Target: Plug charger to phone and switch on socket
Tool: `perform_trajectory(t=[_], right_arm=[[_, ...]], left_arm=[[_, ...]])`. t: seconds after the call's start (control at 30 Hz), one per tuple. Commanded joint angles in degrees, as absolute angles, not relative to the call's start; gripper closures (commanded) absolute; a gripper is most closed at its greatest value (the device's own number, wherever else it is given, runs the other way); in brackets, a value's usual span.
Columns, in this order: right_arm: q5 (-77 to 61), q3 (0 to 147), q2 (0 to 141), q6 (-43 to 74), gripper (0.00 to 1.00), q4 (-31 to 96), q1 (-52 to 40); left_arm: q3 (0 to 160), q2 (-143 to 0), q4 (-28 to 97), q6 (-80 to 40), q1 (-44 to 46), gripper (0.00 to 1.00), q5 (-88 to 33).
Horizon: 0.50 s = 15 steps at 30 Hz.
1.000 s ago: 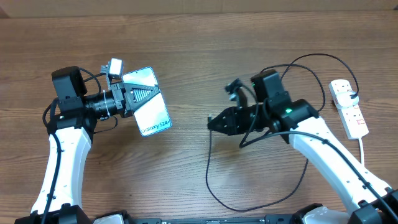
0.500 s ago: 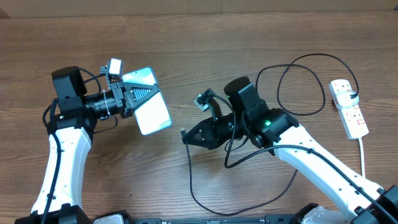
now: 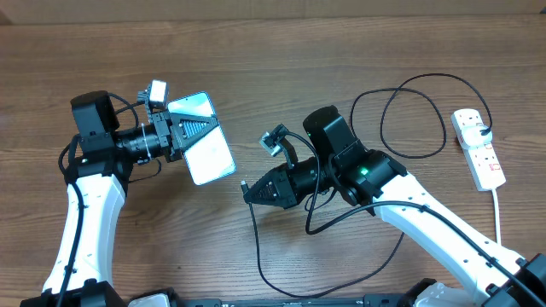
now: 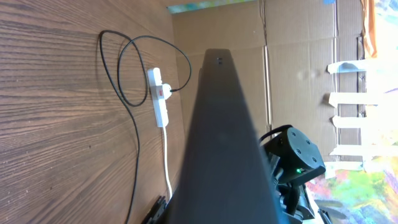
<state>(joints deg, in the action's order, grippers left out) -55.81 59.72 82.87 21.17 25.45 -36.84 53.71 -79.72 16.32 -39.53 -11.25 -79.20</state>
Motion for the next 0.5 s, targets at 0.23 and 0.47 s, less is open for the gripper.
perform_trajectory(t=[0.23,0.47], right_arm=[[-62.3,60.8,82.3,21.6,0.96,23.6,-37.1],[-65.8,60.8,82.3,24.1,0.96,18.4,-37.9]], left_arm=[[54.1,-79.2,14.7,-44.5,-11.2,0.96,-80.6],[54.1,-79.2,8.5,-52.7,-11.2,0.96,-80.5]])
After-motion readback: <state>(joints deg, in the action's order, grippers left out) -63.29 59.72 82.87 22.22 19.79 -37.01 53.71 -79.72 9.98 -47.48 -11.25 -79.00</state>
